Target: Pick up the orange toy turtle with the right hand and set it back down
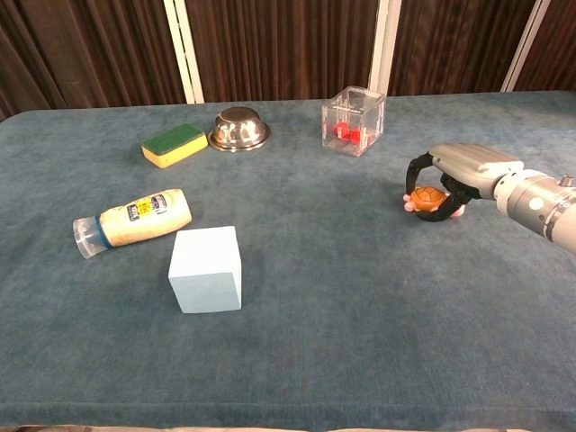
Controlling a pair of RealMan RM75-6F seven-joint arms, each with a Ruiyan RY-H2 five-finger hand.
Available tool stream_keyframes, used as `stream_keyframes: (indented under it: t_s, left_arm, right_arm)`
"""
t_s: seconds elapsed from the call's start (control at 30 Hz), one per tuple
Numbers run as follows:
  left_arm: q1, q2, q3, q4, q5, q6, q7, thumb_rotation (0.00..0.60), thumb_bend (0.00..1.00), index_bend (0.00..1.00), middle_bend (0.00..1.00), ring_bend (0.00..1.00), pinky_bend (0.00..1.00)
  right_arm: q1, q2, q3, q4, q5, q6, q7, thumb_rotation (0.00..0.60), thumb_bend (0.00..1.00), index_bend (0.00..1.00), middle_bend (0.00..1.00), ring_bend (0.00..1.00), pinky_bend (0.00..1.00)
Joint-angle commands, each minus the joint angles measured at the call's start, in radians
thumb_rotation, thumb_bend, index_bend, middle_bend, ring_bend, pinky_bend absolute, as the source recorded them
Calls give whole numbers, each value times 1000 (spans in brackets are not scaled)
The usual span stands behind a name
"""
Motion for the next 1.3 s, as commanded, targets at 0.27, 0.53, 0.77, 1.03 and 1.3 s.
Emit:
stream_keyframes:
  t_s: [0.27, 0.53, 0.77, 1.03, 1.3]
  left_arm:
    - [0, 2, 1, -2, -2, -4, 0, 600, 427, 76, 3, 52, 355]
    - [-1, 2, 0, -3, -7, -7, 4, 600, 427, 89, 3, 52, 355]
    - [-1, 1, 0, -1, -8, -7, 1, 600, 426, 94, 3, 52, 356]
    - [0, 3, 1, -5, -6, -6, 2, 600, 426, 97, 3, 51, 356]
    - [-3, 0, 1, -9, -5, -9, 15, 600, 427, 95, 3, 52, 356]
  right_arm:
    - [-5, -19, -6, 28, -11, 46, 0, 600, 982, 827, 607, 979, 980]
    - [-16, -32, -3, 34, -13, 91, -13, 600, 1000, 855, 684, 999, 981]
    - [-21, -44, -7, 54, -11, 104, -42, 600, 1000, 861, 684, 999, 981]
    - [-49, 16, -31, -23, -15, 101, -91, 600, 687, 629, 644, 977, 961]
    - [-70, 94, -44, -120, -6, 92, -172, 600, 91, 237, 277, 903, 896]
